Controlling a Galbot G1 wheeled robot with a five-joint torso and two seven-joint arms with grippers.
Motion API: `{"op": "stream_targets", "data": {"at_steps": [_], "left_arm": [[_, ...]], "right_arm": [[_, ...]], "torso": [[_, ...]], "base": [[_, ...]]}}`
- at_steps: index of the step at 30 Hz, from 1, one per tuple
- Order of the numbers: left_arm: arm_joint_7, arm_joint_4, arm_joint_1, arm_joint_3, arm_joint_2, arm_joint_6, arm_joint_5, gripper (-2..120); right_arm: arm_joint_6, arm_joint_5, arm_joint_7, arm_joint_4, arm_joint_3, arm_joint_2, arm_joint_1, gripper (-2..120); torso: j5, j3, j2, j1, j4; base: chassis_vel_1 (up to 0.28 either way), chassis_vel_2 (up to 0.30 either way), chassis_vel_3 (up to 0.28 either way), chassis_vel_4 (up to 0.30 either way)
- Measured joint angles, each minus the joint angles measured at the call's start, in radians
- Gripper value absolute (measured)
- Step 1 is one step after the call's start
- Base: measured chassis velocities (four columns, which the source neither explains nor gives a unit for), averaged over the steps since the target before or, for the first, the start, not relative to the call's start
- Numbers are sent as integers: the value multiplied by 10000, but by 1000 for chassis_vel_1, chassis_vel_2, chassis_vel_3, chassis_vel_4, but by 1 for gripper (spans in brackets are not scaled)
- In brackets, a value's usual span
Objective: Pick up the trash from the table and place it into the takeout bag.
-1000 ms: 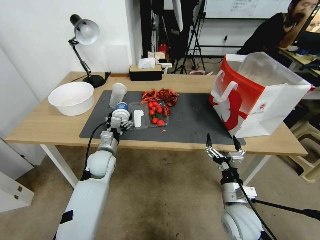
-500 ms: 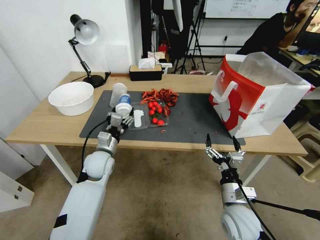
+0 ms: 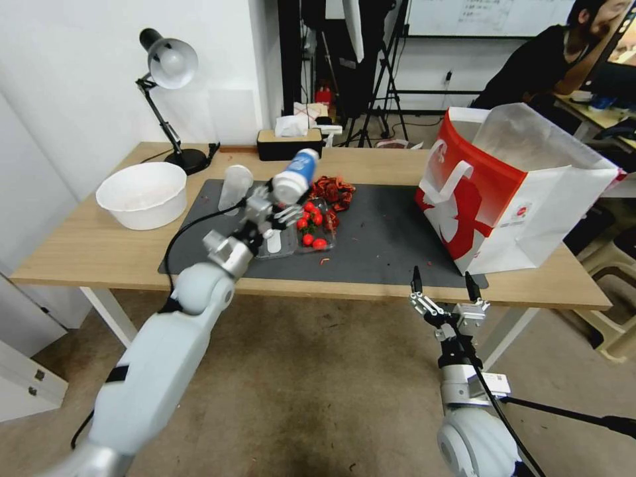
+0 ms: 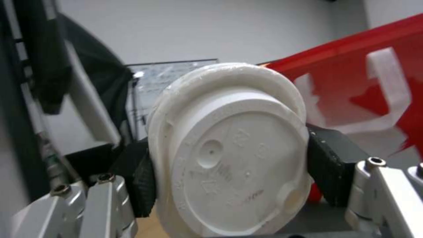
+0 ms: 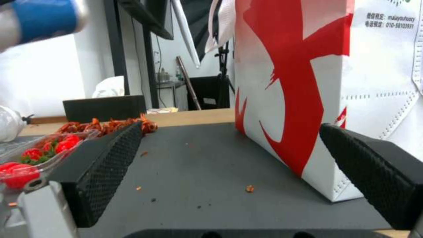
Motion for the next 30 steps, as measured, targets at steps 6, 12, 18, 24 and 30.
{"op": "stream_targets", "data": {"at_steps": [6,12,18,24,30], "left_arm": [[-10,770,-1759,1377,-278,59,-481,67],[-97,1561,-3714,2582,-857,247,-1029,66],[-349,2578,-5768,4364,-1848,426,-1666,66],[-519,3565,-6960,5599,-2874,387,-2308,66],[-422,4413,-7656,6363,-3589,193,-2598,66]], "right_arm": [[-41,-23,-48,-23,119,72,72,100],[-43,-69,-58,-75,152,201,78,100],[-42,-109,-57,-78,192,271,70,100],[11,-112,-44,-76,298,314,29,100],[89,-102,-37,-77,346,380,4,100]], "torso": [[2,0,0,0,0],[5,0,0,0,0],[4,1,0,-1,0],[3,0,1,-1,-4],[2,0,1,-1,1]], "base": [[0,0,0,0],[0,0,0,0],[0,0,0,0],[0,0,0,0],[0,0,0,0]]}}
